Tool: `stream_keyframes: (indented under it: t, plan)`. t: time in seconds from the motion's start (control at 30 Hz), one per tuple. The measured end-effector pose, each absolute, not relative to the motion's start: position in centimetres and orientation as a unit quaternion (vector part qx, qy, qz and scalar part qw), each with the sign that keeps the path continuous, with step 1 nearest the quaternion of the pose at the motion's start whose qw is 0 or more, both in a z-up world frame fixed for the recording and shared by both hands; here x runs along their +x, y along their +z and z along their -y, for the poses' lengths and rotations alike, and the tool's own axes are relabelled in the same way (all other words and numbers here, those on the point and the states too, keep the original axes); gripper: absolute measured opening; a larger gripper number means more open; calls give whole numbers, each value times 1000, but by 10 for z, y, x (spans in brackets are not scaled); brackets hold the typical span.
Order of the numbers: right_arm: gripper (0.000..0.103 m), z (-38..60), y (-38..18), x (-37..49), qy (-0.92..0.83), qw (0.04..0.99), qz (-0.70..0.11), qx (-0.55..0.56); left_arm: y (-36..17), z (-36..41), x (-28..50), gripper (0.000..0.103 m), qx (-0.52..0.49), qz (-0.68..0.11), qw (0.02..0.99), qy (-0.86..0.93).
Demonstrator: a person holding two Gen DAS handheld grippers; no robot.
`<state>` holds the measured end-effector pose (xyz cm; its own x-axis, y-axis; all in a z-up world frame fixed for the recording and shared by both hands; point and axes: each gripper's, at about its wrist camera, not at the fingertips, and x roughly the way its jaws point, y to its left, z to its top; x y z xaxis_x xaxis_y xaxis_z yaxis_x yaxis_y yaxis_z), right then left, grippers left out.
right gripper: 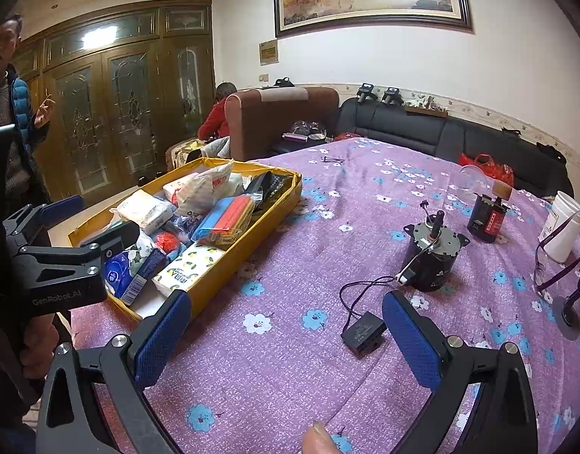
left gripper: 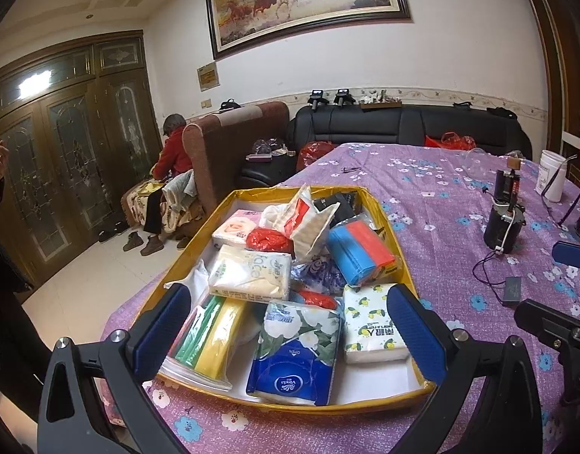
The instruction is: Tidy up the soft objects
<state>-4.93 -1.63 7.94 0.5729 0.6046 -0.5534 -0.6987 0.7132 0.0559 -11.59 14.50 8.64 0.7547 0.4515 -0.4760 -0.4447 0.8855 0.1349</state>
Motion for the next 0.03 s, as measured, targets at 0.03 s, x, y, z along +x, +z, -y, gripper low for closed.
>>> stream_keyframes:
  t: [0.03]
  plan:
    - [102, 16, 79, -49, 369, 883, -279, -84, 87, -145, -116, 103, 6, -255, 937, 237]
